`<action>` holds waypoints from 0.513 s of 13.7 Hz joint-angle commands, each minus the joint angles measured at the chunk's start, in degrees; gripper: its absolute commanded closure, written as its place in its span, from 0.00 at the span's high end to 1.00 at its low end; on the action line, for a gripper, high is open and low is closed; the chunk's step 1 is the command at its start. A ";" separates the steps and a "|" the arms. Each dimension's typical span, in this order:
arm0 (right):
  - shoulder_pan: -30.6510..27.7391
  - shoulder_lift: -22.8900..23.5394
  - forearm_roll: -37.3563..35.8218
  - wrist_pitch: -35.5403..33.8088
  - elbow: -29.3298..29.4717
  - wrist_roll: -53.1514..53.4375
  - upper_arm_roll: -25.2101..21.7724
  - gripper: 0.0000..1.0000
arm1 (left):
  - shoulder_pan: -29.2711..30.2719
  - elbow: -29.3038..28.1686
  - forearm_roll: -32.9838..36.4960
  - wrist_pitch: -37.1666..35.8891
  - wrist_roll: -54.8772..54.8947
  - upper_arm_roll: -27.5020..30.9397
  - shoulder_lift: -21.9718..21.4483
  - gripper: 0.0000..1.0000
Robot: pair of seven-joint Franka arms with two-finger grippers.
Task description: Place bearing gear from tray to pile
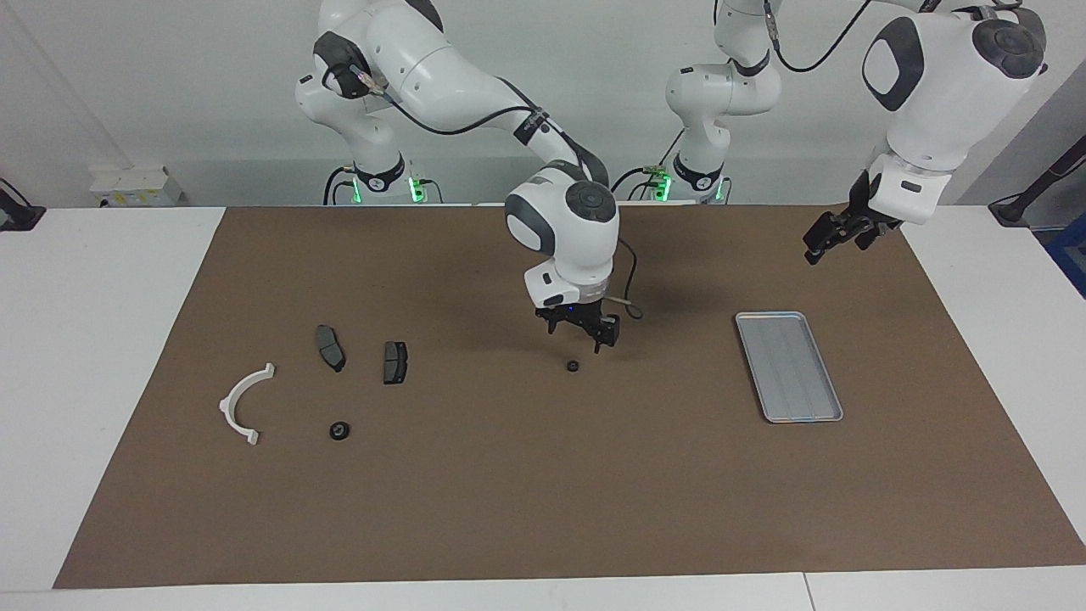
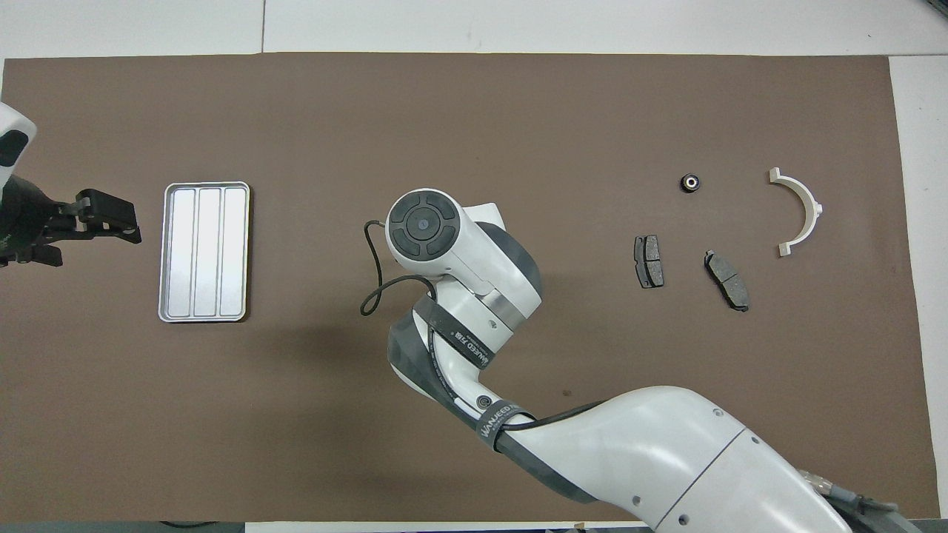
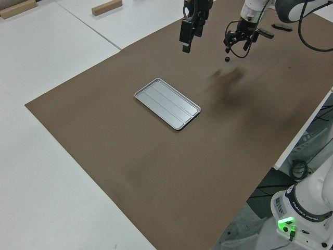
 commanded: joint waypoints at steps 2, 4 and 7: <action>-0.69 2.49 -2.24 3.35 1.91 0.88 -0.18 1.00 | 1.56 -1.72 0.08 0.39 0.93 -1.60 -1.57 1.00; -1.40 2.67 -2.51 3.89 1.64 0.88 -0.18 1.00 | 1.38 -1.37 0.09 0.39 0.93 -1.60 -1.48 1.00; -1.49 3.81 -2.60 5.56 1.29 0.88 -0.18 1.00 | 1.30 -1.37 0.08 0.30 1.02 -1.51 -1.48 1.00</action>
